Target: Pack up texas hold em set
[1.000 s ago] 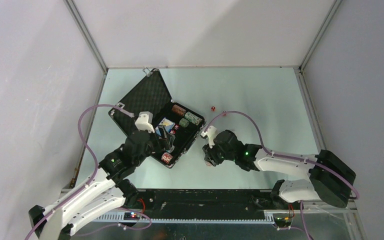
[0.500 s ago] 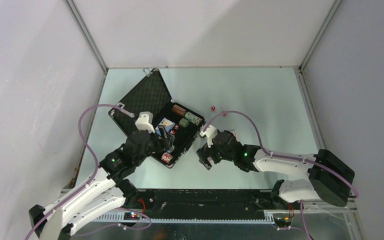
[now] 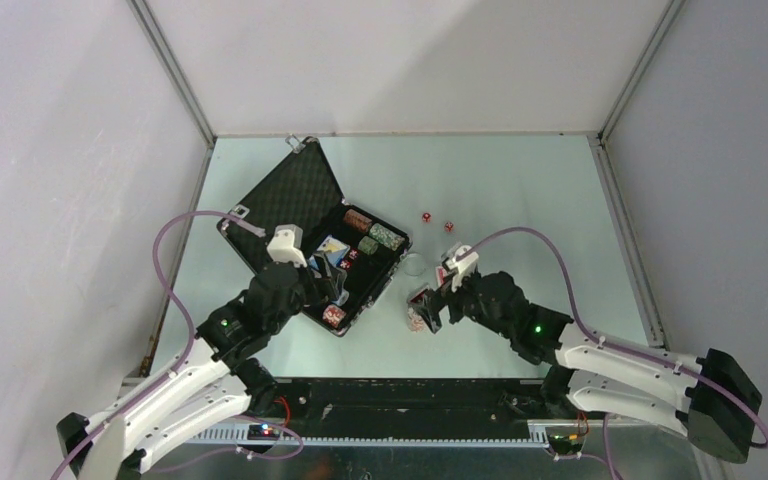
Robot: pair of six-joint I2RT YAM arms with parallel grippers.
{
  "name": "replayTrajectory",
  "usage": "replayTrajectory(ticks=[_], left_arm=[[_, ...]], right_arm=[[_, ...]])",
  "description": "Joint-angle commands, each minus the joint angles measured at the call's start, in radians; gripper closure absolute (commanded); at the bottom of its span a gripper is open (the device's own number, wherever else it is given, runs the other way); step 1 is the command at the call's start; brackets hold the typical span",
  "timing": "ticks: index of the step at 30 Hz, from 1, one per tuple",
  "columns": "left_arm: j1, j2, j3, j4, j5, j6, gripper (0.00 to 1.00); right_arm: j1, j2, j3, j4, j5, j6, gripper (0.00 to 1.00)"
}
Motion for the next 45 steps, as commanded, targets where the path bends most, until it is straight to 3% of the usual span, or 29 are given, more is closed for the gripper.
replayTrajectory(ticks=[1, 8, 13, 20, 34, 36, 37, 39, 42, 45], left_arm=[[-0.004, -0.01, -0.013, 0.02, -0.025, 0.013, 0.19], [-0.004, -0.016, -0.027, 0.031, -0.024, 0.008, 0.2], [-0.004, -0.02, -0.04, 0.042, -0.026, 0.001, 0.2], [-0.004, -0.052, -0.066, 0.044, -0.039, 0.009, 0.2], [-0.004, -0.121, -0.102, 0.038, -0.049, 0.043, 0.19], [-0.004, -0.125, -0.103, 0.036, -0.042, 0.04, 0.19], [-0.004, -0.124, -0.103, 0.036, -0.039, 0.037, 0.19], [-0.004, -0.123, -0.103, 0.037, -0.03, 0.036, 0.19], [-0.004, -0.119, -0.101, 0.036, -0.023, 0.036, 0.19], [-0.004, -0.117, -0.101, 0.035, -0.027, 0.039, 0.19]], right_arm=[[0.021, -0.058, -0.139, 0.114, 0.022, 0.071, 0.01], [0.047, -0.033, -0.309, 0.358, 0.066, 0.056, 0.07], [0.073, 0.089, -0.354, 0.559, 0.068, -0.033, 0.12], [0.099, 0.293, -0.351, 0.713, 0.018, -0.048, 0.17], [0.11, 0.493, -0.246, 0.778, 0.016, -0.137, 0.3], [0.108, 0.504, -0.229, 0.772, -0.012, -0.147, 0.47], [0.104, 0.508, -0.221, 0.763, -0.019, -0.146, 0.61], [0.094, 0.495, -0.2, 0.727, -0.046, -0.143, 0.72], [0.084, 0.429, -0.175, 0.669, -0.085, -0.142, 0.76], [0.023, 0.37, -0.098, 0.465, -0.161, -0.128, 0.8]])
